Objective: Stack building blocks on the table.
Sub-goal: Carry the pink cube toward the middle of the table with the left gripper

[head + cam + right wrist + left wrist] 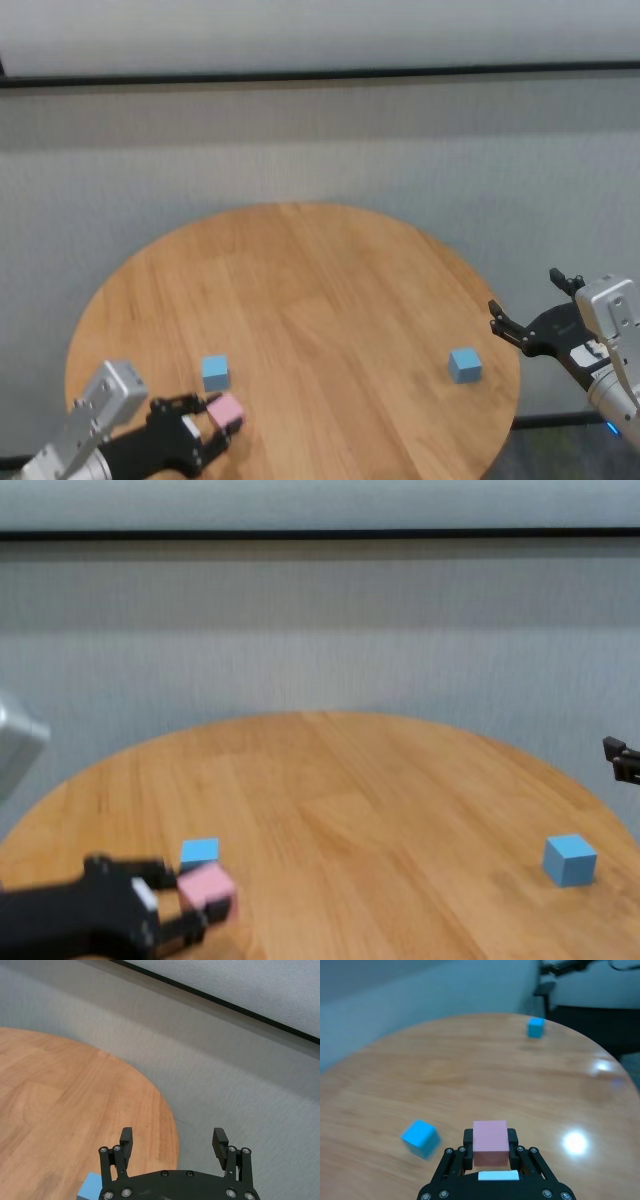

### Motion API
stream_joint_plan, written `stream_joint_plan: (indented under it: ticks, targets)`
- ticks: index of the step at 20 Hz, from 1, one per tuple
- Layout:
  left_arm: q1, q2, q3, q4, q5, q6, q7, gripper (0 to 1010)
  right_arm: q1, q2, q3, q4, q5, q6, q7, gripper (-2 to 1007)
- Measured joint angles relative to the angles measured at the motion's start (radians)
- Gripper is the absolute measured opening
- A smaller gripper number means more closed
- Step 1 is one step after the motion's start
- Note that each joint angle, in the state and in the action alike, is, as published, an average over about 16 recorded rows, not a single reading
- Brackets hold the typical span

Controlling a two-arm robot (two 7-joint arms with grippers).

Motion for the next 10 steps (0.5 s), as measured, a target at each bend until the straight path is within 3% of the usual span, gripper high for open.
stream_joint_plan:
  ticks: [10]
  targets:
    - [-0.094,-0.068,-0.019,-0.002,0.058,0.011,0.057,397,0.0,0.0,0.0,0.0,0.0,0.0,0.0,1005]
